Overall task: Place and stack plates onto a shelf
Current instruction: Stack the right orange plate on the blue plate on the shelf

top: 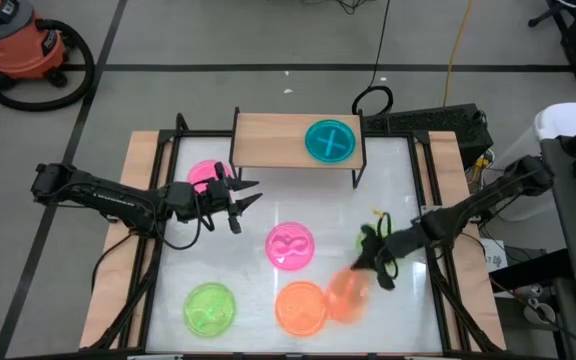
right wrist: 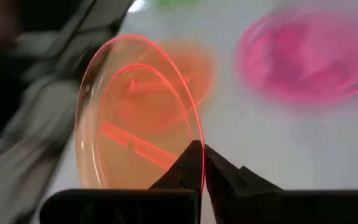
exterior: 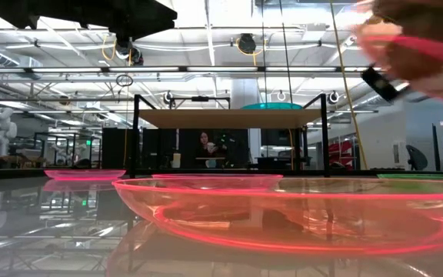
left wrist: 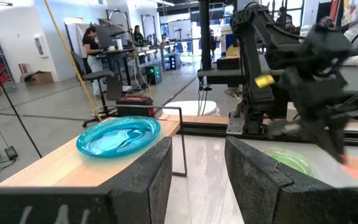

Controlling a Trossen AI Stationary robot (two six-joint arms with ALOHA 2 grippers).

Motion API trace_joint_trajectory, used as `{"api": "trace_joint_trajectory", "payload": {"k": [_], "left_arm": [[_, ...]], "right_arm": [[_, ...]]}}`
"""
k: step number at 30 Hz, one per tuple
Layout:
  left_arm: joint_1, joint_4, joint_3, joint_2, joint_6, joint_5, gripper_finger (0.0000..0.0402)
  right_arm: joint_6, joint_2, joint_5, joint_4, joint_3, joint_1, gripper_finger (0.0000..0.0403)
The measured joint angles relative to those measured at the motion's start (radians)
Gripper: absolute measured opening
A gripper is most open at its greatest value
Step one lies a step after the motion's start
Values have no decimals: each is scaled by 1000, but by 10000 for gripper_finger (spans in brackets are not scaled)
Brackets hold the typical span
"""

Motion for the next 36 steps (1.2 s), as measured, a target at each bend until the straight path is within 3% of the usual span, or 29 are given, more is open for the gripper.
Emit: {"api": "trace_joint_trajectory", "payload": {"k": [7,11,14,18,24,29,36], "left_arm": [[0,0,0,0,0,0,154],[0,0,0,0,0,0,154],[0,0,0,0,5,0,154],[6,0,0,0,8,0,154],[23,0,0,0,7,0,154],[24,-1,0,0,6,0,154],[22,-31,0,0,-13,0,154]], "right_arm": [[-205,-141,450,155,-1,-157,0],[-378,-212,570,361,-1,-293,0],[-432,-244,545,464,1,-425,0],[-384,-241,446,381,50,-642,0],[-295,-120,192,245,146,-924,0],[-268,-19,73,261,161,-1052,0],[-257,63,65,239,162,-1135,0]]}}
